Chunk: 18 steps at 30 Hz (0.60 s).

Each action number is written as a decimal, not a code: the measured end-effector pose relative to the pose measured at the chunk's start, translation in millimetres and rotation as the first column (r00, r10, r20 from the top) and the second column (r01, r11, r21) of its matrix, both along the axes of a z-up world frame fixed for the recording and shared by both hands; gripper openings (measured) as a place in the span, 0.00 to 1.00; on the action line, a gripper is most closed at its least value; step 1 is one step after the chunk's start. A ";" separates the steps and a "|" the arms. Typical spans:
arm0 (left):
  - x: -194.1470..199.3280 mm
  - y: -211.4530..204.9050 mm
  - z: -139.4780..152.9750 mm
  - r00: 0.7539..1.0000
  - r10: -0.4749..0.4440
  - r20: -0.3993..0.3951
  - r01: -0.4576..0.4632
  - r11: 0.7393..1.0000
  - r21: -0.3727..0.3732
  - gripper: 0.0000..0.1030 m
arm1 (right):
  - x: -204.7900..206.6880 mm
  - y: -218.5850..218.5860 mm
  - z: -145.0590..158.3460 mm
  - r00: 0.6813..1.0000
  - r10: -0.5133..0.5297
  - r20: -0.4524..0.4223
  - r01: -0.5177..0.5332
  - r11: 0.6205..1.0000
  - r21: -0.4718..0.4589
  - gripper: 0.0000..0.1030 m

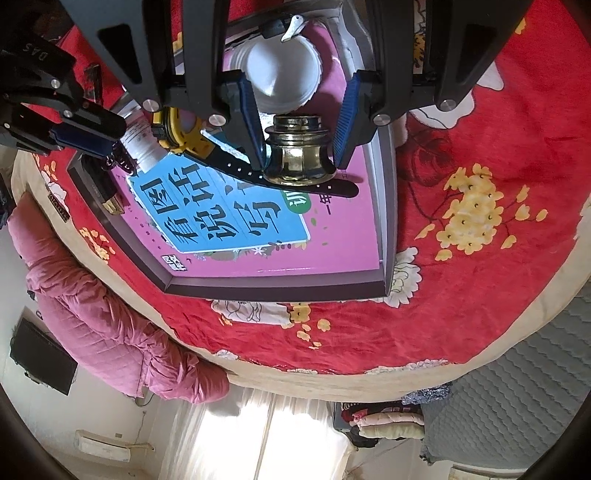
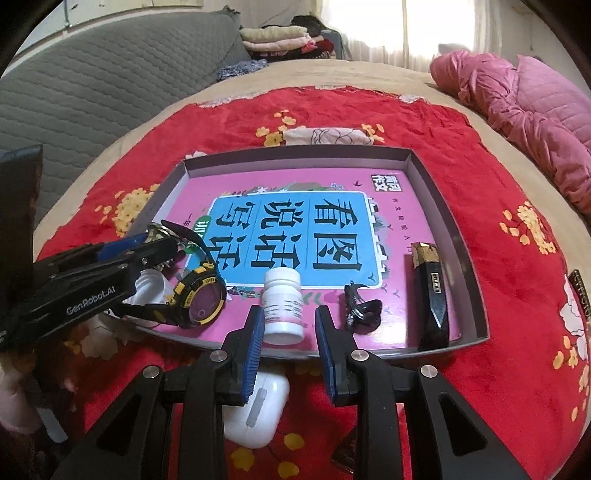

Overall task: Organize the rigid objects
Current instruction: 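Lower the pill bottle into the box and open the right gripper while the left lowers the knob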

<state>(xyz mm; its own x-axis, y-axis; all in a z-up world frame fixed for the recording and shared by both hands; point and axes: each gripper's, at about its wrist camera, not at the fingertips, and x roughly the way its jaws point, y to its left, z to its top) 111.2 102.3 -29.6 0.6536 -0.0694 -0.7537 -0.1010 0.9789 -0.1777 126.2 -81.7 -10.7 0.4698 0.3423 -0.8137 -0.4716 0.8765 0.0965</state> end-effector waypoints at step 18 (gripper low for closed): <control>-11.9 -2.9 14.4 0.997 -0.002 0.071 0.002 1.000 0.002 0.43 | -8.6 -12.1 26.4 0.997 -0.023 0.069 0.022 1.000 0.019 0.41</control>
